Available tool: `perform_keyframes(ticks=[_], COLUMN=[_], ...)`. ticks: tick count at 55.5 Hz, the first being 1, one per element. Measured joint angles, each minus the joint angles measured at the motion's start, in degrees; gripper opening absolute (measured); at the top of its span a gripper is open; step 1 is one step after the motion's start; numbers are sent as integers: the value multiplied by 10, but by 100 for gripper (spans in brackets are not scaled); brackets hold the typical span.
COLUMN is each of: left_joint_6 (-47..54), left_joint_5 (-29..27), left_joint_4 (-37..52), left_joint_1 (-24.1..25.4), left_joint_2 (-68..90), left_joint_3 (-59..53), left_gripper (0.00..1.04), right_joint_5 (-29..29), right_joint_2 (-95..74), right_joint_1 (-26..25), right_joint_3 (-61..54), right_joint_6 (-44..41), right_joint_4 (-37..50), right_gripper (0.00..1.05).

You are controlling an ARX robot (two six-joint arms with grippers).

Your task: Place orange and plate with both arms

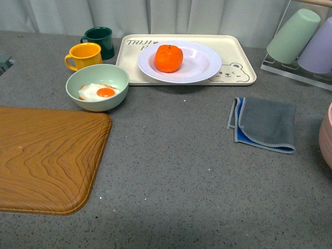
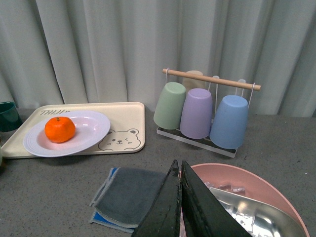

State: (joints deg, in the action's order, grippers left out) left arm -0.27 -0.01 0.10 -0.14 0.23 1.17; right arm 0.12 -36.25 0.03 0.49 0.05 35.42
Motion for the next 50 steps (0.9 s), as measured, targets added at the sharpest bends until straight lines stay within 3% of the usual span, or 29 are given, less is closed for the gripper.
perform_keyframes(ticks=[18,50], left_joint_6=[0,0], left_joint_5=[0,0], left_joint_4=[0,0], left_joint_1=[0,0], left_joint_2=[0,0], left_joint_3=[0,0], left_gripper=[98,98], right_joint_5=[0,0], right_joint_2=[129,237], right_joint_1=[0,0], right_joint_3=[-2,-2], right_joint_6=[0,0], right_joint_4=[-120,-227], right_gripper=[1,1])
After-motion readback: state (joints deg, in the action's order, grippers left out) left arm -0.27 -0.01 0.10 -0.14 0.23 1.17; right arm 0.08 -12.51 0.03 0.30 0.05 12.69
